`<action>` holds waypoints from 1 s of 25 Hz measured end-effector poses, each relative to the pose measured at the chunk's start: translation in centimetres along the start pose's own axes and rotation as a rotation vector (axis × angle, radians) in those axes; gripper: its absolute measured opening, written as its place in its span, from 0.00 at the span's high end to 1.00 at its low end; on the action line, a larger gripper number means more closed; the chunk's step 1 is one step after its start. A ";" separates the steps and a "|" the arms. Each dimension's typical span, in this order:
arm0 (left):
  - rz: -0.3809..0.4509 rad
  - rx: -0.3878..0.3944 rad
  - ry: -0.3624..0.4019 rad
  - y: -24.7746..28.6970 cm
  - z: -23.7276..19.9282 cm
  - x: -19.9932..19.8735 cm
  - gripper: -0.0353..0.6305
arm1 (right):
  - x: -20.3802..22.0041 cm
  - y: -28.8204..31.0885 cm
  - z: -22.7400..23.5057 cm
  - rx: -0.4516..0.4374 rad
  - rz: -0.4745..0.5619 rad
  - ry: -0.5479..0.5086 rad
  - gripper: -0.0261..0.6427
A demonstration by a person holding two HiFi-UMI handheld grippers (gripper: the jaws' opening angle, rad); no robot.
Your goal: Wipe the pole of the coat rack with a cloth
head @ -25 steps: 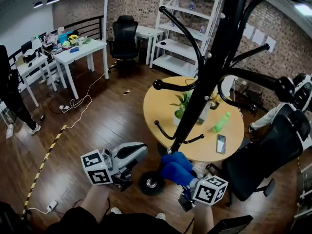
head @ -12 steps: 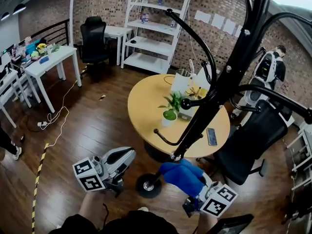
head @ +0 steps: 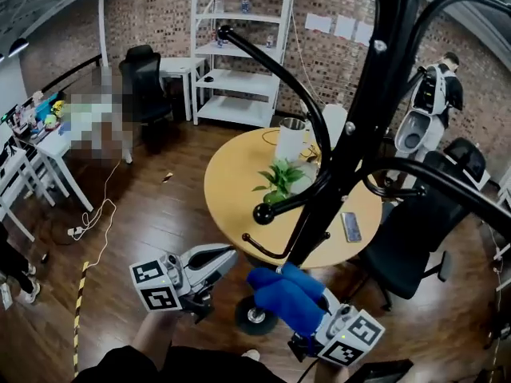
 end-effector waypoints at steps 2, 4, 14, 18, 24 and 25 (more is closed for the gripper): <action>-0.055 0.104 -0.002 2.6 0.1 -0.1 0.94 | -0.4 -1.0 0.2 0.086 -0.001 -0.038 0.92; -0.105 0.203 -0.015 5.0 -0.2 0.0 0.94 | -0.6 -1.6 0.2 0.176 0.011 -0.067 0.92; -0.315 0.505 -0.094 4.8 -6.7 -0.8 0.94 | 2.4 3.0 -1.7 0.592 0.181 -0.127 0.92; -0.385 0.568 -0.145 2.6 -9.3 -2.6 0.94 | 3.4 5.9 -3.5 0.835 0.187 -0.236 0.92; -0.434 0.654 -0.206 1.6 -9.1 -3.3 0.94 | 4.2 7.2 -6.0 1.076 0.061 -0.358 0.92; -0.432 0.660 -0.209 1.7 -8.8 -3.3 0.94 | 4.0 7.1 -6.0 1.093 0.054 -0.371 0.92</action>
Point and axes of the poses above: the fingertips, and each gripper's own axes: y forward along the fingers, z to its right, x out of its underside, the point moved 7 cm from there along -y, backward along the fingers, and after that the axes turned 11 degrees about -y, right-handed, at the moved point
